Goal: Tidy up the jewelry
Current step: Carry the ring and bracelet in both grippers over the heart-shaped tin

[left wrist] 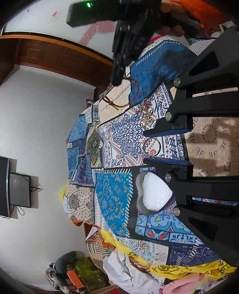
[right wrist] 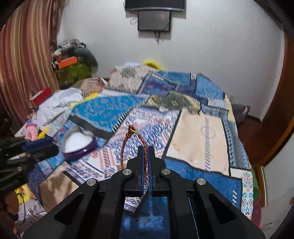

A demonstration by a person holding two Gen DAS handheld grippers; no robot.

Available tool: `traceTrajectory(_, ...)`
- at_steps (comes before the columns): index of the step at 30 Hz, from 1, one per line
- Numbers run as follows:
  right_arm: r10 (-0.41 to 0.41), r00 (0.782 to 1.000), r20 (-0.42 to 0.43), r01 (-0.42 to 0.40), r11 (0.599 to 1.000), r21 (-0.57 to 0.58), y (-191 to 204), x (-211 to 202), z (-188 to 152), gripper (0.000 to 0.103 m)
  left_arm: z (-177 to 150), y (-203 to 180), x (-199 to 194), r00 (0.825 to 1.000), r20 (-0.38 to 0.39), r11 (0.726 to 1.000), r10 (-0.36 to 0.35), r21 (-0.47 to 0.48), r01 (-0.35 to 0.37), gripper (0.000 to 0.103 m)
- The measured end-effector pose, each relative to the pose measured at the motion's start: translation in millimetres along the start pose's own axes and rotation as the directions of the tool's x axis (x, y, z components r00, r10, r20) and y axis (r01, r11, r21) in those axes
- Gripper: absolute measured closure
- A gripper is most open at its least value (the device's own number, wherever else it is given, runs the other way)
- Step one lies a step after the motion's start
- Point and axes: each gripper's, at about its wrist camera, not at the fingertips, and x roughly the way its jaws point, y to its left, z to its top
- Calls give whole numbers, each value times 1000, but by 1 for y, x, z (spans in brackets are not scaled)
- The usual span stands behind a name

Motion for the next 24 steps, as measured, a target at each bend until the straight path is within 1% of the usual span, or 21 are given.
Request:
traceTrajectory(4, 16, 998, 54, -16, 1000, -6, 12, -12, 11, 100, 4, 8, -10, 999, 24, 1000, 25, -10, -25, 82)
traceTrajectory(11, 73, 992, 99, -71, 997, -23, 41, -12, 24, 100, 10, 32, -27, 995, 66, 997, 76, -29, -74, 82)
traceTrajectory(17, 138, 986, 96, -134, 990, -48, 68, 4, 33, 100, 13, 55, -32, 990, 82, 992, 117, -51, -113, 82)
traceTrajectory(24, 203, 978, 46, -199, 977, -80, 98, 34, 36, 100, 10, 83, -20, 987, 61, 986, 147, -87, -142, 82)
